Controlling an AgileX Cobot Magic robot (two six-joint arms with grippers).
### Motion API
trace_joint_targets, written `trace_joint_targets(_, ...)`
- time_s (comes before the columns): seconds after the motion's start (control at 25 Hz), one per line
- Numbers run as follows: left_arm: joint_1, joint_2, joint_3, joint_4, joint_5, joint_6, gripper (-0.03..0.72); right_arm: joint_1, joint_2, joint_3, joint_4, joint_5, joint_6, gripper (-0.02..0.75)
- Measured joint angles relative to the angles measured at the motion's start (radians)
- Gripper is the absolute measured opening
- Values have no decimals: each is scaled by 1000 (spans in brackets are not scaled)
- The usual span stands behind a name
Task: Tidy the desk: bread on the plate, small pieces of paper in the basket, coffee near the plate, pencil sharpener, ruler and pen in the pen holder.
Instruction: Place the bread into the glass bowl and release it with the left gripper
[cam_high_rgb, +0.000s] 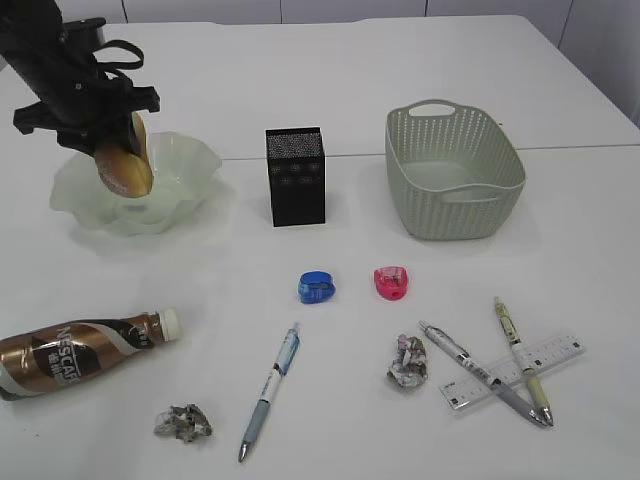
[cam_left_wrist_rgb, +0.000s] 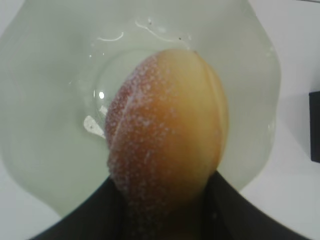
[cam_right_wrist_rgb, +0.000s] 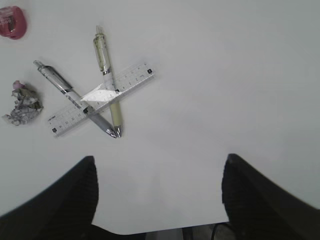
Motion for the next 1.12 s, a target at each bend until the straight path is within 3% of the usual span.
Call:
trace_joint_targets(0.12,2,51,-21,0,-44,2,272,0,0,0,10,11,0,563)
trace_joint_targets(0.52,15,216,-276,10,28,3,288,0,0,0,22,39,0,563)
trace_joint_targets(0.64,15,223,-282,29,32,4,354,0,0,0,26,41,0,564)
trace_joint_targets(0.84,17,231,-284,29,42,22,573,0,0,0,26,41,23,563)
trace_joint_targets(1.12,17,238,-301,29,69,24,591,0,0,0,28,41,27,563)
